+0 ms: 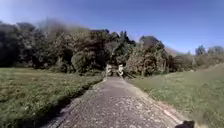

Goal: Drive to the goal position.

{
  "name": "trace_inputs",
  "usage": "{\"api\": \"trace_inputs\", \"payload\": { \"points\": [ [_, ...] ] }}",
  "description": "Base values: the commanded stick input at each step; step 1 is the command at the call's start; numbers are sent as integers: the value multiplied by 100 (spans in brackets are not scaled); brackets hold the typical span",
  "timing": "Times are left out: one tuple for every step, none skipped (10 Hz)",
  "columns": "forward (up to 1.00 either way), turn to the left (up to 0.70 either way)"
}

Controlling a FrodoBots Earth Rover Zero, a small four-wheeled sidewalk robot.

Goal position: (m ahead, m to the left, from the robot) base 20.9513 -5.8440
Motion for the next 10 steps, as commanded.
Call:
{"api": "trace_inputs", "payload": {
  "points": [
    [50, 0],
    [50, 0],
    [50, 0],
    [50, 0],
    [50, 0],
    [50, 0],
    [50, 0],
    [50, 0],
    [50, 0],
    [50, 0]
  ]
}}
